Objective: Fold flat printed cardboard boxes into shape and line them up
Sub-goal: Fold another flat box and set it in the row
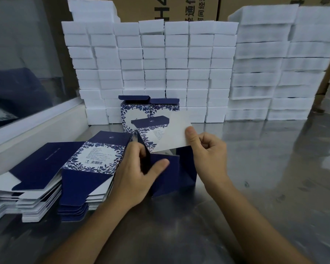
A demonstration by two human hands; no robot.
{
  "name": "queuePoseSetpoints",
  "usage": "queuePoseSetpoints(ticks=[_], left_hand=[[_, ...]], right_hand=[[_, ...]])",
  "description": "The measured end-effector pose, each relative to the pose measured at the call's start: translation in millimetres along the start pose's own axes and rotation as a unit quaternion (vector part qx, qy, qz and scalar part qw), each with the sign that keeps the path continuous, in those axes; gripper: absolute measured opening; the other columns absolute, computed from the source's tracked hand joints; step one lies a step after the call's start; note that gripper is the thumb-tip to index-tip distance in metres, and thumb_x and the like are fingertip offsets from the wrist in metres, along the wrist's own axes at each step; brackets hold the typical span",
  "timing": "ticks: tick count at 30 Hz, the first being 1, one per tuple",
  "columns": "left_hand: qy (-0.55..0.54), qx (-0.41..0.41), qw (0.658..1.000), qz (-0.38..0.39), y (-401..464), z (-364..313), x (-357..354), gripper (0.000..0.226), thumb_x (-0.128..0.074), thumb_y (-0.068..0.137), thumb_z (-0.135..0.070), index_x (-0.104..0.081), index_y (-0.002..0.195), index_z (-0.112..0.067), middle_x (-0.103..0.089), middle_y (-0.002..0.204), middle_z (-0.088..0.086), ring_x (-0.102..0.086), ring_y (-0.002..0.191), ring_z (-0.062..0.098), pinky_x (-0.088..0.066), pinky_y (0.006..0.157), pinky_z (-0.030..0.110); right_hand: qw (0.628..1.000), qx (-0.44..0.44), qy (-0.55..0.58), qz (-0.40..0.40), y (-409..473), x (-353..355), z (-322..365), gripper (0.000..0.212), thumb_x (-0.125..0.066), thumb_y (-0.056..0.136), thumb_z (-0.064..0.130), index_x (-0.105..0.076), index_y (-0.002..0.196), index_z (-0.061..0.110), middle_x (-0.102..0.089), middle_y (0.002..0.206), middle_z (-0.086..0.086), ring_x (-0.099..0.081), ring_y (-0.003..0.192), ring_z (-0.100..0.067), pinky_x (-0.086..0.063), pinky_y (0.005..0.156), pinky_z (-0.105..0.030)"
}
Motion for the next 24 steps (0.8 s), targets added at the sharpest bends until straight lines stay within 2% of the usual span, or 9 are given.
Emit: queuePoseSetpoints(ticks=[2,4,9,15,20,24], left_hand=[[0.048,-0.010,0.999,-0.013,0,-1,-1,0.044,-0.050,0.082,-0.068,-0.037,0.081,-0.026,-0.044,0.075,-0.007,-0.047,0.067,0.009,-0.037,0.056,0.026],[0.063,-0.021,0.997,-0.029,0,-3,0,0.034,-0.046,0.089,-0.058,-0.031,0.074,-0.031,-0.038,0.067,-0.007,-0.043,0.062,0.009,-0.031,0.053,0.026],[0.090,-0.050,0.993,-0.051,2,-6,8,0.034,-0.040,0.095,-0.047,-0.028,0.069,-0.030,-0.033,0.058,-0.007,-0.037,0.053,0.012,-0.027,0.049,0.028],[0.092,-0.066,0.992,-0.060,2,-8,11,0.037,-0.040,0.097,-0.040,-0.027,0.063,-0.029,-0.030,0.053,-0.009,-0.032,0.049,0.012,-0.028,0.048,0.032],[0.064,-0.071,0.993,-0.073,5,-12,13,0.041,-0.044,0.095,-0.034,-0.023,0.059,-0.030,-0.025,0.050,-0.011,-0.026,0.047,0.014,-0.026,0.045,0.035],[0.077,-0.032,0.996,-0.033,4,-5,6,0.054,-0.049,0.098,-0.041,-0.031,0.054,-0.015,-0.029,0.046,-0.006,-0.031,0.045,0.019,-0.032,0.045,0.041]], right_hand=[[1.000,-0.001,0.002,-0.005,-1,0,2,0.049,-0.066,0.074,0.065,-0.058,0.053,0.022,-0.058,0.079,-0.010,-0.053,0.064,-0.010,-0.042,0.067,-0.027],[1.000,0.001,-0.004,-0.010,-2,0,3,0.046,-0.066,0.072,0.065,-0.057,0.051,0.025,-0.056,0.081,-0.006,-0.053,0.061,-0.002,-0.042,0.066,-0.019],[0.999,0.032,-0.039,-0.014,-4,-3,5,0.042,-0.072,0.084,0.047,-0.053,0.053,0.026,-0.052,0.082,-0.004,-0.054,0.066,0.006,-0.039,0.068,-0.005],[0.998,0.046,-0.047,-0.009,-7,-3,9,0.043,-0.061,0.073,0.066,-0.053,0.055,0.029,-0.051,0.081,0.002,-0.054,0.073,0.001,-0.037,0.070,-0.005],[0.998,0.053,-0.046,-0.006,-8,-4,9,0.041,-0.058,0.072,0.069,-0.054,0.056,0.031,-0.050,0.082,0.005,-0.055,0.077,-0.002,-0.038,0.070,-0.005],[0.998,0.045,-0.049,0.005,-6,-2,7,0.041,-0.056,0.073,0.069,-0.058,0.063,0.029,-0.052,0.087,0.006,-0.057,0.085,-0.001,-0.041,0.074,-0.006]])
Point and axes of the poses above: each hand's wrist, its own y-axis towards the middle knuckle, its own x-axis out of the back of the hand, z = x × y, the point moved 5 cm from there along y, towards the middle knuckle
